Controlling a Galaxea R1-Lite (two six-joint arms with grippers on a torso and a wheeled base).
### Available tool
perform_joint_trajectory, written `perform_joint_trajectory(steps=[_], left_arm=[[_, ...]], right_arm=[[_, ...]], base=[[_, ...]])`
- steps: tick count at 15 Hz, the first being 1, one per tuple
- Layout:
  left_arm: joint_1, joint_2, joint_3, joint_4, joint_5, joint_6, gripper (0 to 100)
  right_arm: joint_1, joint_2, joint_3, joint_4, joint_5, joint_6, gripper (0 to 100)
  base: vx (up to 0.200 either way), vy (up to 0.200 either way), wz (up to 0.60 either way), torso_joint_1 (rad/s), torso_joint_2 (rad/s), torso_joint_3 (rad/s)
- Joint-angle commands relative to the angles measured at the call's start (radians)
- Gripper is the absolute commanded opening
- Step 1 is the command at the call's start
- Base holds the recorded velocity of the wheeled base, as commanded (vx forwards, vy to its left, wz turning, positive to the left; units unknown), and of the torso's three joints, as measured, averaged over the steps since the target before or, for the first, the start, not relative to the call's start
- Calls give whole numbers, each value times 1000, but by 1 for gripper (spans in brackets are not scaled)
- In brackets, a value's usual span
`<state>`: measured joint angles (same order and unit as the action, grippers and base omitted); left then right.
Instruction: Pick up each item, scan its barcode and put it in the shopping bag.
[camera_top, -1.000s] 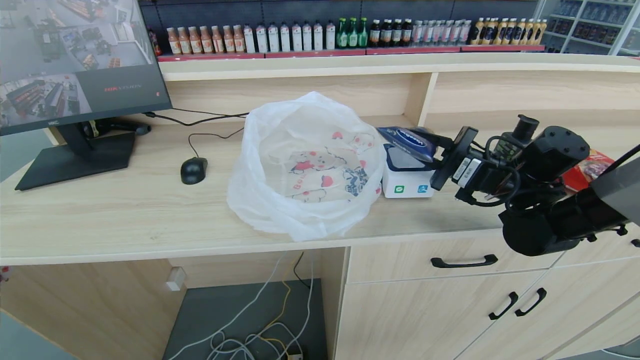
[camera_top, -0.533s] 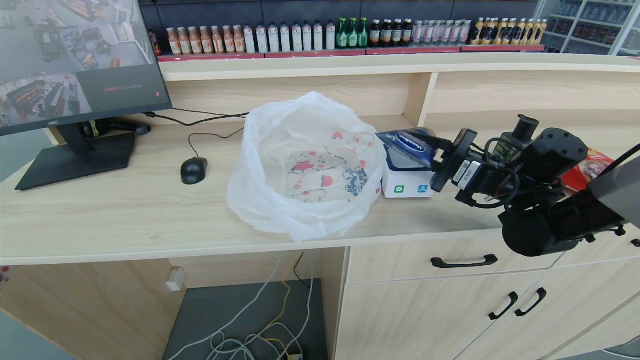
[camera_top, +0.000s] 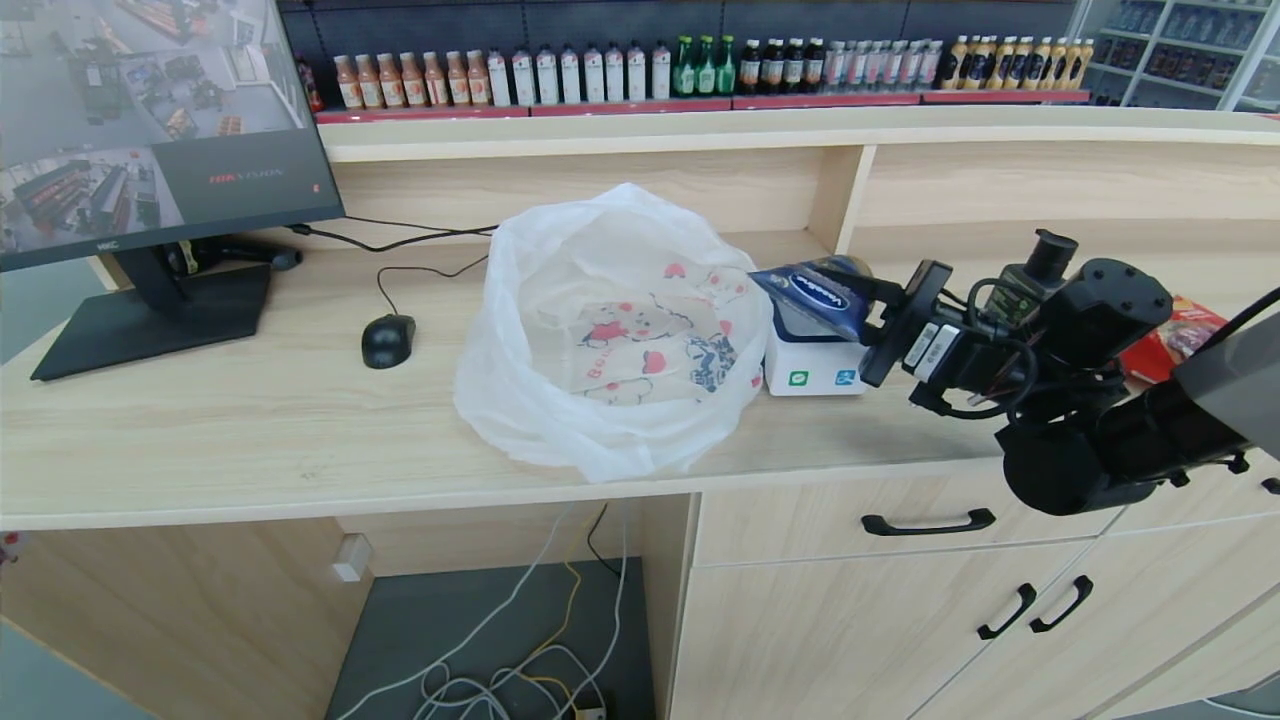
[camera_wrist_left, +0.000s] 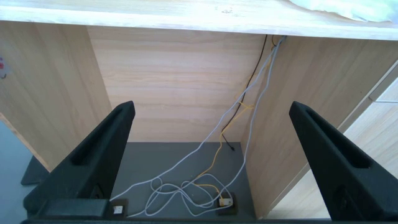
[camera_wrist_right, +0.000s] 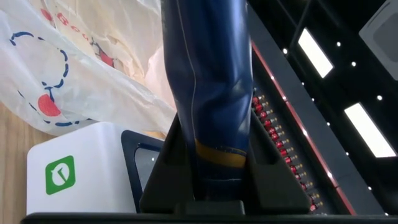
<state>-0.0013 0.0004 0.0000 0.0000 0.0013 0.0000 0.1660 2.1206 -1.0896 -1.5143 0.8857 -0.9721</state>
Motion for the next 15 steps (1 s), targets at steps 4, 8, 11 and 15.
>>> perform_joint_trajectory(steps=[4, 8, 11, 15], left_arm=[[0, 0, 0, 0, 0, 0, 100], [1, 0, 0, 0, 0, 0, 100], [1, 0, 0, 0, 0, 0, 100], [0, 0, 0, 0, 0, 0, 100]], right_arm=[[1, -2, 8, 0, -1, 0, 0], [7, -44, 19, 0, -1, 1, 0], [52, -119, 86, 0, -10, 39, 0], [187, -248, 198, 0, -125, 181, 0]], base=[[0, 0, 0, 0, 0, 0], [0, 0, 0, 0, 0, 0], [0, 0, 0, 0, 0, 0], [0, 0, 0, 0, 0, 0]])
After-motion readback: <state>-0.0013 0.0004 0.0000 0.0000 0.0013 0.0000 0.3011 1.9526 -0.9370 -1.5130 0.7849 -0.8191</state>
